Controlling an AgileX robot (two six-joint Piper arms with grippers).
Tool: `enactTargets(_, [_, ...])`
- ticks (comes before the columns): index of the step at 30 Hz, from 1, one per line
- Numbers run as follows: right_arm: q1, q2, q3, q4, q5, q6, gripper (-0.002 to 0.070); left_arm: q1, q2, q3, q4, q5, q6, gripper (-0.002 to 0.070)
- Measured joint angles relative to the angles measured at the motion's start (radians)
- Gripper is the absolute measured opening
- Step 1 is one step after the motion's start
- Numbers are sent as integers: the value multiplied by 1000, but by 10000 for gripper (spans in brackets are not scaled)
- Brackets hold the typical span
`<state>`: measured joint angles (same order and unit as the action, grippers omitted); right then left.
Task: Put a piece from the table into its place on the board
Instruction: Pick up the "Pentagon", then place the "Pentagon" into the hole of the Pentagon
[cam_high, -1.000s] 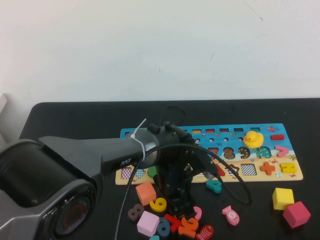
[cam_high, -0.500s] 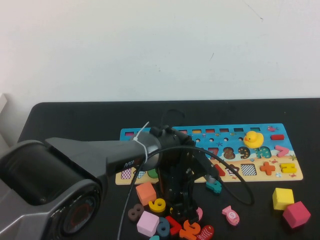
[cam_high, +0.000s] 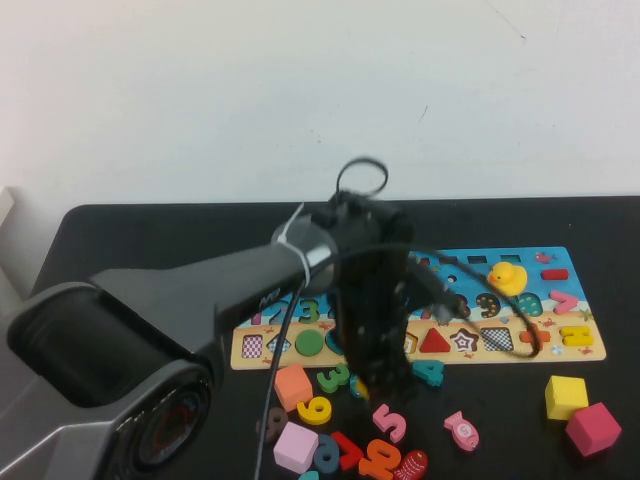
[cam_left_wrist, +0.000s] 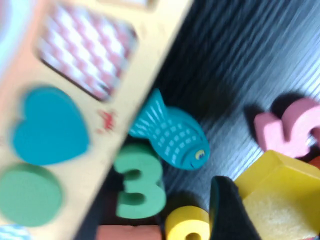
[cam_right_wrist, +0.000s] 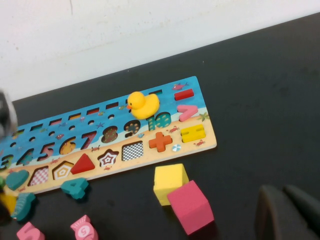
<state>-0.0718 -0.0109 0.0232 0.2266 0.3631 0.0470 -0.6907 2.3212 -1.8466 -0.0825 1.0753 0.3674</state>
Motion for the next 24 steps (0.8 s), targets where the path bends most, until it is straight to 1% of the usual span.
enactTargets(3, [0, 0, 0, 0, 0, 0, 19, 0, 0, -96, 0, 39, 0, 312])
enactTargets(7, [0, 0, 0, 0, 0, 0, 19, 0, 0, -170, 0, 33, 2, 312])
enactTargets(15, [0, 0, 0, 0, 0, 0, 19, 0, 25, -189, -6, -76, 3, 312])
enactTargets(24, [0, 0, 0, 0, 0, 0, 19, 0, 107, -189, 2, -152, -70, 312])
